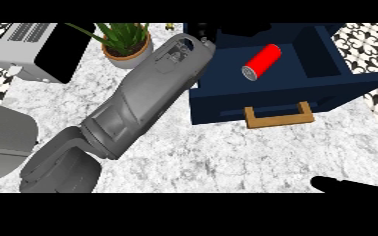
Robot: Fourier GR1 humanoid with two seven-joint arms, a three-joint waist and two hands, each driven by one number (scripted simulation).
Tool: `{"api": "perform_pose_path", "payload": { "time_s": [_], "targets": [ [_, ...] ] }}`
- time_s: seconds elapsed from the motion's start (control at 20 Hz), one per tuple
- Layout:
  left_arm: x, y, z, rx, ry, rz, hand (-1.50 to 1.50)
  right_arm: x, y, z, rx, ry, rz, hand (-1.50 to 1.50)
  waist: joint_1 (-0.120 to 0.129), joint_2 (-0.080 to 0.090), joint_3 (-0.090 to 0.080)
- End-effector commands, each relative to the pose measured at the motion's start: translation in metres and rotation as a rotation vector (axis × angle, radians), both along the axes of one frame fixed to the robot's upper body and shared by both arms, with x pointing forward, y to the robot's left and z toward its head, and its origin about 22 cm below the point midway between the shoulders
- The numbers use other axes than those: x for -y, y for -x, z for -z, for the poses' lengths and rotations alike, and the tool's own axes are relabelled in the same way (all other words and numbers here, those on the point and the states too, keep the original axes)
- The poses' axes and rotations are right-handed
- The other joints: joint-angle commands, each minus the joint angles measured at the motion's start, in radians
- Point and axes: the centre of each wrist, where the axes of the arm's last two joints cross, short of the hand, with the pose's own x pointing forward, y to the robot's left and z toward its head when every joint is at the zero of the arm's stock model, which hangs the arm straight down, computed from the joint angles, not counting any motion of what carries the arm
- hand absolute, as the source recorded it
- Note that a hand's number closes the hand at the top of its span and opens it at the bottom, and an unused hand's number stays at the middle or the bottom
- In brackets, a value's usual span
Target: Pick up the can, place it into the drawer and close the drawer
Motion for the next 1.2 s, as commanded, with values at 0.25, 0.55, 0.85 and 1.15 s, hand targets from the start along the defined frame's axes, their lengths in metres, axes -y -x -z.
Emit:
{"api": "perform_pose_path", "payload": {
  "time_s": [0.25,0.55,0.85,1.15],
  "targets": [
    [0.009,0.003,-0.016,0.04,0.011,-0.011,-1.5,-0.021,-0.023,0.018,0.01,0.367,0.075,-1.5,0.05,-0.01,0.0],
    [0.007,0.008,-0.003,0.011,0.024,0.015,-1.5,-0.039,-0.046,0.047,-0.033,0.543,0.116,-1.5,0.088,-0.02,-0.001],
    [-0.009,0.004,-0.024,-0.005,0.015,0.003,-1.5,-0.046,-0.072,0.093,-0.07,0.614,0.194,-1.5,0.117,-0.03,-0.001],
    [-0.036,0.002,-0.05,-0.002,0.012,-0.014,-1.5,-0.064,-0.111,0.121,-0.076,0.59,0.225,-1.5,0.127,-0.03,0.0]
  ]
}}
